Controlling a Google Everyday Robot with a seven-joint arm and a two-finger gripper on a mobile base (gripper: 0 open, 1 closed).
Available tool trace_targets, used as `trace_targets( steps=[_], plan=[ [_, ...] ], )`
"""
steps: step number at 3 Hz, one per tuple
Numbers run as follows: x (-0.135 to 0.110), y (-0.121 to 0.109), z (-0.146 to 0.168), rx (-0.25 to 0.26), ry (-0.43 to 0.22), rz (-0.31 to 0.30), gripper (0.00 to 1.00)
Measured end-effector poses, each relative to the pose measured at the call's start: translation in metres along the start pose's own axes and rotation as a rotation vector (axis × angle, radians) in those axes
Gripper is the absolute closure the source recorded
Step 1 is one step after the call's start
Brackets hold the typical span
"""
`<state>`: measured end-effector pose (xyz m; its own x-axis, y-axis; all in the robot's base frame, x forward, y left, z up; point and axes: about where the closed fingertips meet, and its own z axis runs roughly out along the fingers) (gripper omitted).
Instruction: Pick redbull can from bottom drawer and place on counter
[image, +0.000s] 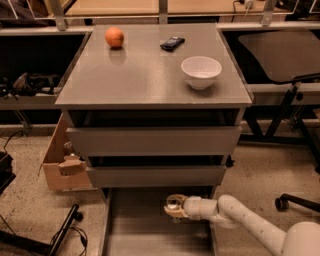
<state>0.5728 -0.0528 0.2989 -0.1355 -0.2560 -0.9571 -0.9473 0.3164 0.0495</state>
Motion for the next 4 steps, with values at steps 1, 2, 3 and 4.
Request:
trace_targets(
  steps=[1,2,3,4],
  plan=[
    [-0.095,0.003,-0.055,0.085,0.036,0.066,1.00],
    [-0.167,0.040,-0.080,0.068,0.049,0.097,1.00],
    [-0.252,0.066,-0.110,0.068,0.043,0.083,1.00],
    [-0.389,0.060,-0.147,0.133,-0.006,0.018,1.00]
  ],
)
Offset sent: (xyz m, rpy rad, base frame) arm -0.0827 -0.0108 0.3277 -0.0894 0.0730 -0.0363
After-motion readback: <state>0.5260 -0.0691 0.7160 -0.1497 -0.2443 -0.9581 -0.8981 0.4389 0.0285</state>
